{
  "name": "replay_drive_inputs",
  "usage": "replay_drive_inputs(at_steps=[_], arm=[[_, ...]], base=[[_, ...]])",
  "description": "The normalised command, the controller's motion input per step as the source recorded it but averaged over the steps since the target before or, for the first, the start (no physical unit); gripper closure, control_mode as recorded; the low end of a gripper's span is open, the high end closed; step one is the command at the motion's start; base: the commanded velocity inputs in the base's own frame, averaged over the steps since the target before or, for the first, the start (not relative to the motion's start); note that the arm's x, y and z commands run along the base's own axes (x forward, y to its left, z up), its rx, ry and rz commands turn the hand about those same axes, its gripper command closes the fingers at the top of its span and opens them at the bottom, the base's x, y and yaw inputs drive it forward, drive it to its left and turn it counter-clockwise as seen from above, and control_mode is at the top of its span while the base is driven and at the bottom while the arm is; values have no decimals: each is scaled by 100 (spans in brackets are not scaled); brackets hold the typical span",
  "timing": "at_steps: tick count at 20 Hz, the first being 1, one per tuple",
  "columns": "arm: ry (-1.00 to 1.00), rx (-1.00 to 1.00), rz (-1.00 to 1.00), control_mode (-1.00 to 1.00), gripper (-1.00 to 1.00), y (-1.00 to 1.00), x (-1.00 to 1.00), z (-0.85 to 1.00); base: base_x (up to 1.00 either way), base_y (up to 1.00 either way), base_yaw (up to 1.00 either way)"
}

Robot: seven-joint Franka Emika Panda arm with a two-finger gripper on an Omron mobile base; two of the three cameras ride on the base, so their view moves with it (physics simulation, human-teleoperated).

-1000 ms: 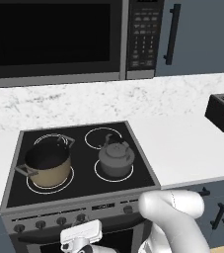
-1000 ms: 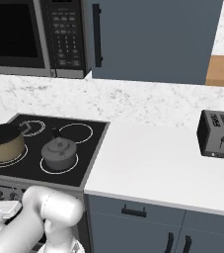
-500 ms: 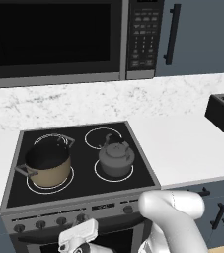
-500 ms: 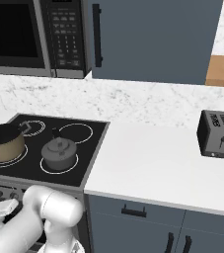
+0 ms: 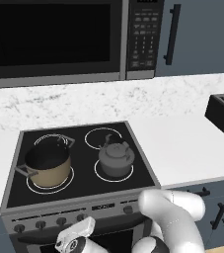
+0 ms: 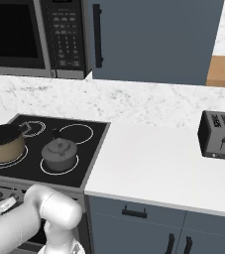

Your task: Pick the kettle from the counter and place it on a stove burner. Then turn the burner on.

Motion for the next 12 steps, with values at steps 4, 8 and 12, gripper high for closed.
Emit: replay_drive_inputs(at_steps=[4,8,12], arm=[[36,-47,0,-100,100,68,31,0],[30,-34,0,-100,100,51,35,8],[20,-8,0,-100,100,16,48,25]], base=[[0,0,0],[0,0,0],[0,0,0]])
